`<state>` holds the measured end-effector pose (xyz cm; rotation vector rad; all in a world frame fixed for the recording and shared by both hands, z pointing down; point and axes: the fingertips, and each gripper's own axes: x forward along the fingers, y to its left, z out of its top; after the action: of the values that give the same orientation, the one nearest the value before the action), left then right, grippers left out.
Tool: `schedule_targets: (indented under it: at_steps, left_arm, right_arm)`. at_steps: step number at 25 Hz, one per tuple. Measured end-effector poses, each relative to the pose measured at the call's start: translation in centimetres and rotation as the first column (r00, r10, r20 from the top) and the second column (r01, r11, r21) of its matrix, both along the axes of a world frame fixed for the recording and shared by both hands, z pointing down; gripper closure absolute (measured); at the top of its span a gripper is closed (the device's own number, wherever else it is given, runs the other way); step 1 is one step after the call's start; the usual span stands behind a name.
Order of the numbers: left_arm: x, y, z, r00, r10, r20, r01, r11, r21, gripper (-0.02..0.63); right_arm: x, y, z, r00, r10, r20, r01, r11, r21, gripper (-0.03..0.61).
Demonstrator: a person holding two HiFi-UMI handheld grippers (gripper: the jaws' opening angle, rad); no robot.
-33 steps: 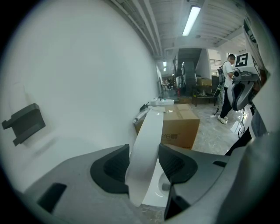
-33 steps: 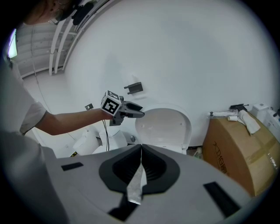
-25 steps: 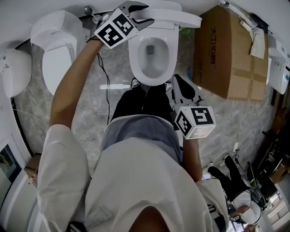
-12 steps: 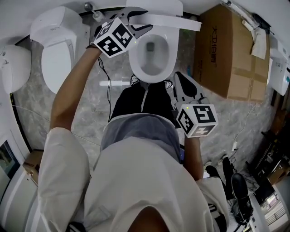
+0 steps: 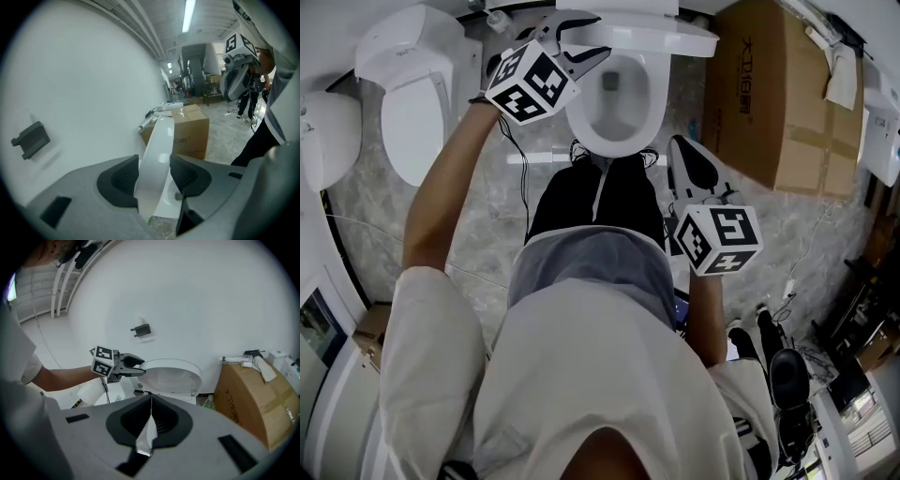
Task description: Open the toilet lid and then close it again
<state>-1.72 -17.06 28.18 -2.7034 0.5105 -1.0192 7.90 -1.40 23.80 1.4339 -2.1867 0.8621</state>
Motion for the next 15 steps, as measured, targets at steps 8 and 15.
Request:
schedule_targets:
  at_steps: [8, 15]
  left_arm:
    - [0.0, 2.3, 1.1, 1.000, 0.012, 0.016, -0.012, 0.999, 0.030, 0.405]
    - [0.2, 3.8, 1.7, 1.000, 0.003, 0.023, -0.004, 0.997, 0.072, 0.405]
  right_arm:
    - [0.8, 0.3, 0.8, 0.999, -0.011, -0.031, 0.011, 1.000, 0.000, 0.568]
    - [1.2, 1.1, 1.7, 0.997, -0.059, -0.053, 0.058, 0.998, -0.018, 0.568]
